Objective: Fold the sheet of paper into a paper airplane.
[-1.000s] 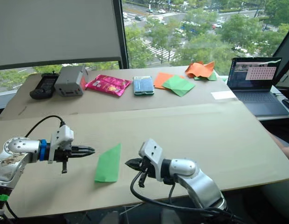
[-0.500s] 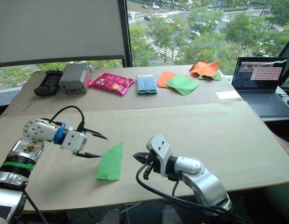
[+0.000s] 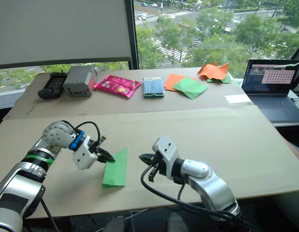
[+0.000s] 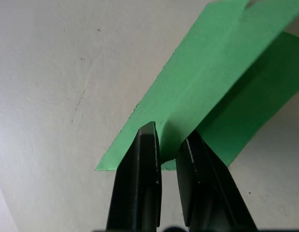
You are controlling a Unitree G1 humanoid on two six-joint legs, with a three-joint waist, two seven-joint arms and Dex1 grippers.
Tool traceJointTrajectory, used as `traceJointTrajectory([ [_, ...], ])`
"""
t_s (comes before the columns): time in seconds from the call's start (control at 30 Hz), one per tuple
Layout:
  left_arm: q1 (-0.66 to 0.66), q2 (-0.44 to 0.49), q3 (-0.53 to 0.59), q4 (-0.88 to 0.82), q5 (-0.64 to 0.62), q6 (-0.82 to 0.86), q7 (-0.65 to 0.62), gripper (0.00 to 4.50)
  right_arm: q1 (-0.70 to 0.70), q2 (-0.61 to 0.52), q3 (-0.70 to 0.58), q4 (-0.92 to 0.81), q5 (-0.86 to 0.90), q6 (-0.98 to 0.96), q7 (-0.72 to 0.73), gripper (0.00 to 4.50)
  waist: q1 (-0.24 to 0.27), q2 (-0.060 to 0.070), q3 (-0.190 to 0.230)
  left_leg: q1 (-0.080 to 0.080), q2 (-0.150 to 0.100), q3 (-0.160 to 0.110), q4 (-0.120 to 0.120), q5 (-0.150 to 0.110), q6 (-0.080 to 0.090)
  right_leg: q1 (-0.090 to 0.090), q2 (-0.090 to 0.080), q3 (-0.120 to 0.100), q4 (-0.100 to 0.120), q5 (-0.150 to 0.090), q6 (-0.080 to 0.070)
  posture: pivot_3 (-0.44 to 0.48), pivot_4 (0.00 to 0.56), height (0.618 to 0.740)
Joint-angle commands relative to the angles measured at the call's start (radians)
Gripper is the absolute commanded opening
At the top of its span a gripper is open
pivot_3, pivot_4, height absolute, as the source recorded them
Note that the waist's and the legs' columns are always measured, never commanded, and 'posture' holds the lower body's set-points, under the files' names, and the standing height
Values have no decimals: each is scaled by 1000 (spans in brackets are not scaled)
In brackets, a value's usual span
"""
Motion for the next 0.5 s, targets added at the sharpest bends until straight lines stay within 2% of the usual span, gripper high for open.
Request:
traceJointTrajectory([
  [0.03, -16, 30, 20, -6, 28, 39, 45, 15, -20, 6, -5, -30, 26, 4, -11, 0, 0, 0, 0, 0, 0, 0, 1, 0, 0, 0, 0, 0, 1, 0, 0, 0, 150, 725],
  [0.1, 29, 54, 48, -90, 28, 195, 100, 15, -23, 9, -10, -27, 27, 7, -17, 0, 0, 0, 0, 0, 0, 0, 1, 0, 0, 1, 0, 0, 2, 0, 0, 0, 150, 725],
  [0.2, 150, 116, 100, -391, 13, 594, 195, 15, -28, 12, -40, -34, 30, 16, -40, 0, -6, 0, 0, 1, 0, 0, 1, 0, 0, 1, 0, 1, 5, 0, 0, 0, 150, 725],
  [0.23, 198, 141, 118, -513, 13, 739, 223, 15, -29, 11, -52, -42, 33, 17, -46, 0, -12, 0, 0, 1, 0, 0, 2, 0, 0, 1, 0, 1, 7, 0, 0, 0, 150, 725],
  [0.33, 341, 202, 163, -956, -41, 1357, 332, 15, -22, -6, -81, -76, 34, 19, -65, 0, -22, 0, 1, 2, 0, 0, 1, 0, 0, 1, 0, 1, 13, 0, 0, 0, 150, 725],
  [0.37, 368, 201, 173, -1048, -51, 1480, 370, 15, -19, -14, -85, -85, 33, 20, -70, 0, -22, 0, 1, 3, 0, 0, 0, 0, 0, 1, 0, 1, 14, 0, 0, 0, 150, 725],
  [0.43, 406, 195, 180, -1171, -63, 1659, 422, 15, -14, -32, -80, -97, 28, 20, -74, 0, -22, 0, 1, 3, 0, 0, -3, 0, 0, -2, 0, 1, 13, -1, -1, 0, 150, 725],
  [0.5, 437, 184, 171, -1223, -33, 1732, 477, 15, -6, -52, -64, -102, 19, 15, -72, 0, -24, 0, 1, 4, 0, 0, -4, -1, -2, -2, 0, 0, 10, -2, -2, 0, 150, 725],
])
